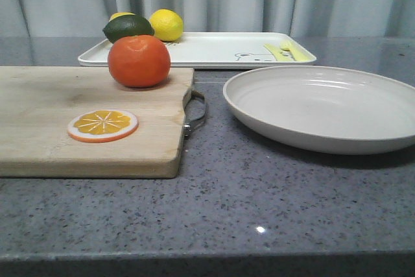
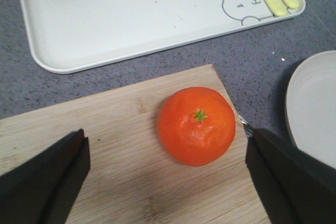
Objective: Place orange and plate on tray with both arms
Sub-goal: 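Lower the left gripper over the orange and close on it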
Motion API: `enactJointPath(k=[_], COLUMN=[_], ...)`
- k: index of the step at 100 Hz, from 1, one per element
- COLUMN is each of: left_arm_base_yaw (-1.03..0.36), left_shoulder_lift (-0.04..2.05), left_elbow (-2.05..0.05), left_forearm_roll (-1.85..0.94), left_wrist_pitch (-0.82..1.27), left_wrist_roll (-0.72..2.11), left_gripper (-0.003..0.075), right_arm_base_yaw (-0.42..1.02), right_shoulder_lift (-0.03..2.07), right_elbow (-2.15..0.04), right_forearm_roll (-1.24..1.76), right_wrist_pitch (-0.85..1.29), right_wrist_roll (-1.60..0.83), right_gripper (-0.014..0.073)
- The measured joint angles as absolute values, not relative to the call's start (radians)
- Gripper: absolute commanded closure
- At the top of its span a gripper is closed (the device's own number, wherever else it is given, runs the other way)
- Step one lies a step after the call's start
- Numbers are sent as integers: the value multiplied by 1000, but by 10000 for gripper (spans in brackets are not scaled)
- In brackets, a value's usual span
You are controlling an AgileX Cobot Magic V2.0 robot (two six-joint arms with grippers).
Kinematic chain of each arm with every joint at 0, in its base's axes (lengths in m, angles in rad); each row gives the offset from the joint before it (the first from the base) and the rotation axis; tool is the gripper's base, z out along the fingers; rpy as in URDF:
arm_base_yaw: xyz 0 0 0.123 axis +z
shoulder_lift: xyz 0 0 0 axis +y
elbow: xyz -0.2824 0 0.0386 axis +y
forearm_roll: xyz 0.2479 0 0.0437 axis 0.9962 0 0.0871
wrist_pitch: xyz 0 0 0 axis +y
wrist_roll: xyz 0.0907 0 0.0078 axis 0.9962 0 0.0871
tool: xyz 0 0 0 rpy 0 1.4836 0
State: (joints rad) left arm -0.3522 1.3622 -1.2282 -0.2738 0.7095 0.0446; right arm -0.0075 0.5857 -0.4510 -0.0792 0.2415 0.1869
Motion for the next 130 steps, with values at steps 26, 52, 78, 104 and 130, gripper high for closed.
enactJointPath(k=[26, 52, 78, 104, 130], left_arm_base_yaw=[-352, -388, -411, -411, -411], left_shoulder_lift=[1589, 1681, 1742, 1758, 1758], left_elbow=[-1464, -1537, -1542, -1542, -1542], left_forearm_roll=[-293, -297, -301, -301, -301], left_wrist_pitch=[920, 938, 941, 934, 934], left_wrist_roll=[45, 45, 45, 45, 45], left_gripper=[134, 133, 133, 134, 134], right_arm_base_yaw=[-7, -7, -7, -7, -7], right_shoulder_lift=[586, 586, 586, 586, 586], right_elbow=[-451, -451, -451, -451, -451], right_forearm_roll=[-79, -79, -79, -79, -79], right_wrist_pitch=[241, 241, 241, 241, 241], right_wrist_roll=[187, 187, 187, 187, 187], right_gripper=[653, 653, 653, 653, 653])
